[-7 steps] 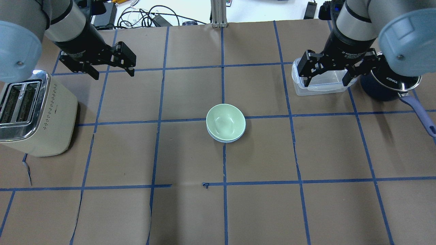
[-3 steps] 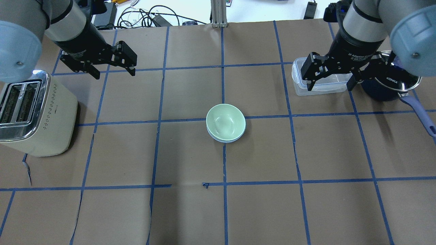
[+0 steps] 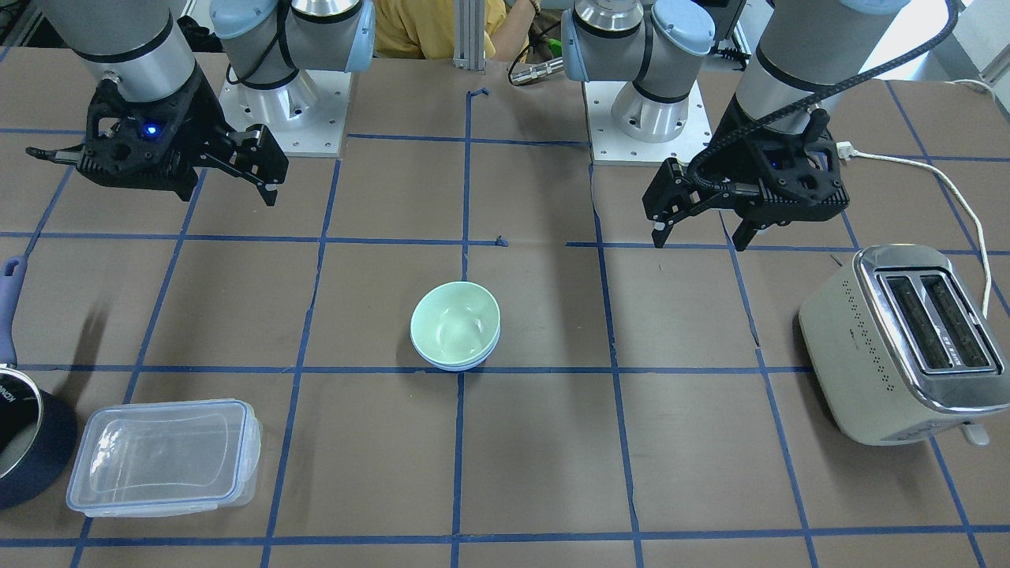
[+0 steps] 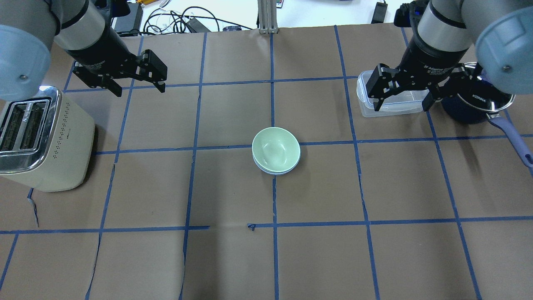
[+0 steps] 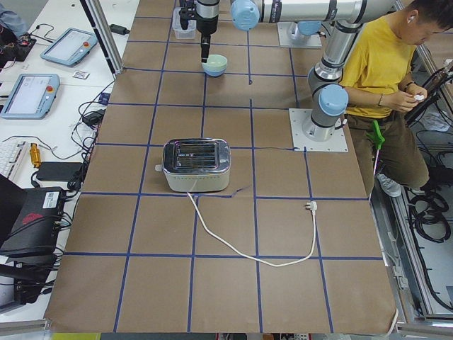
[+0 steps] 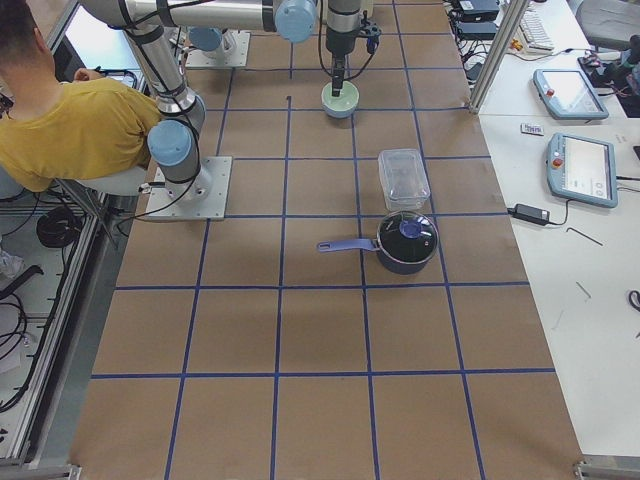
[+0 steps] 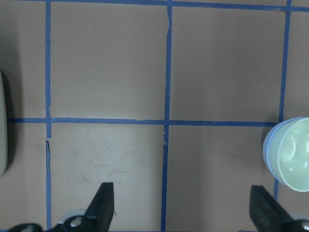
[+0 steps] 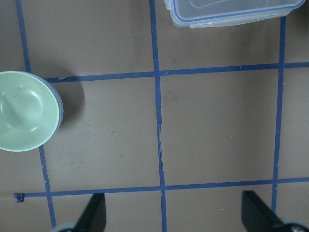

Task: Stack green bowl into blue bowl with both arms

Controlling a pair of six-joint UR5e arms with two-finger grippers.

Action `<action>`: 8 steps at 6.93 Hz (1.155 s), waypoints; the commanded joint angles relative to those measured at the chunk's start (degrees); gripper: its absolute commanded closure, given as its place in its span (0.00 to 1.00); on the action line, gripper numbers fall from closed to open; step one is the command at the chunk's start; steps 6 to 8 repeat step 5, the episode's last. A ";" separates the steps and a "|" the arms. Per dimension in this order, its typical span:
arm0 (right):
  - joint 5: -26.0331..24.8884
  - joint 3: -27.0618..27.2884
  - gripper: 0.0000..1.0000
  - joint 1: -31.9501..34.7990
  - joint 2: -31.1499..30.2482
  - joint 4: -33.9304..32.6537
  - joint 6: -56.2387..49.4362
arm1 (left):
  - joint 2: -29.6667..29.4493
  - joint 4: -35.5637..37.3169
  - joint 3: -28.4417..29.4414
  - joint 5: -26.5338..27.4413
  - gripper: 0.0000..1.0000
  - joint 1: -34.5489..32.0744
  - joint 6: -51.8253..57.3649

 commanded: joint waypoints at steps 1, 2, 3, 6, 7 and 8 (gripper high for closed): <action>0.02 0.15 0.00 0.10 -0.02 0.15 0.16 | 0.02 0.00 0.03 0.01 0.00 0.00 0.04; 0.02 0.50 0.00 0.10 -0.02 0.15 0.16 | 0.02 0.00 -0.14 0.18 0.00 0.00 0.05; 0.11 0.59 0.00 0.10 0.07 0.15 0.08 | -0.24 0.00 -0.06 0.18 0.00 0.17 0.05; 0.02 0.51 0.00 0.01 0.07 0.15 0.16 | -0.06 0.00 -0.32 0.44 0.00 0.35 0.22; 0.02 0.51 0.00 0.01 0.07 0.15 0.16 | -0.06 0.00 -0.32 0.44 0.00 0.35 0.22; 0.02 0.51 0.00 0.01 0.07 0.15 0.16 | -0.06 0.00 -0.32 0.44 0.00 0.35 0.22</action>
